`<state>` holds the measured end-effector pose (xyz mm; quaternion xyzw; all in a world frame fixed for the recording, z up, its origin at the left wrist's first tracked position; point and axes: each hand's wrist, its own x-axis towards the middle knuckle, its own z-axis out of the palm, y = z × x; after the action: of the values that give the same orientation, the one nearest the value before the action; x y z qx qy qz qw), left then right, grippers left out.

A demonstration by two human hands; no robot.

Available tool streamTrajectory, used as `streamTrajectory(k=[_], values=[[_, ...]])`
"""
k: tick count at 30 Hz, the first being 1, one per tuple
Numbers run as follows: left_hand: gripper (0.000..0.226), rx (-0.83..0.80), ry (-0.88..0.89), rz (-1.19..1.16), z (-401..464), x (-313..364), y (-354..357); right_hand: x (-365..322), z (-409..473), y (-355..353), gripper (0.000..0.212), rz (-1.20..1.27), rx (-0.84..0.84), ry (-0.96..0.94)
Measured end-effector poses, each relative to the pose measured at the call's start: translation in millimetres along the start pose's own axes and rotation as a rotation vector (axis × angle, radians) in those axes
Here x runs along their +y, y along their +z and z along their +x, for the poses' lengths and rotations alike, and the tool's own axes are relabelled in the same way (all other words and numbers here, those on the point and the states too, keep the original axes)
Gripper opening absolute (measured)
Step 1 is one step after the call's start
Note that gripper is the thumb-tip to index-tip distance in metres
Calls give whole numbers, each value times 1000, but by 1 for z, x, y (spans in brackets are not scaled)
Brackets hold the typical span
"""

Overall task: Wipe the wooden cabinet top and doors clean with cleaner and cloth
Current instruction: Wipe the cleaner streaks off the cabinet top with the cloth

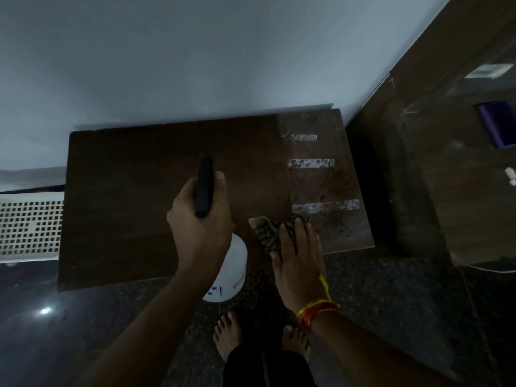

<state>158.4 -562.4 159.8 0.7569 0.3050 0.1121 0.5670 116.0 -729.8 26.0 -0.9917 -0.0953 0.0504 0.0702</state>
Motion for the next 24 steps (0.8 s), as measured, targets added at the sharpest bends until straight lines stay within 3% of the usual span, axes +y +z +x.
streamTrajectory(k=[8, 16, 24], values=[[25, -8, -11, 10, -20, -3, 23, 8, 62, 2, 53, 54, 4, -19], [24, 19, 0, 1, -32, 6, 34, 29, 15, 3, 60, -42, 39, -78], [26, -4, -22, -25, -27, 0, 47, 23, 80, -4, 54, 91, 25, -41]])
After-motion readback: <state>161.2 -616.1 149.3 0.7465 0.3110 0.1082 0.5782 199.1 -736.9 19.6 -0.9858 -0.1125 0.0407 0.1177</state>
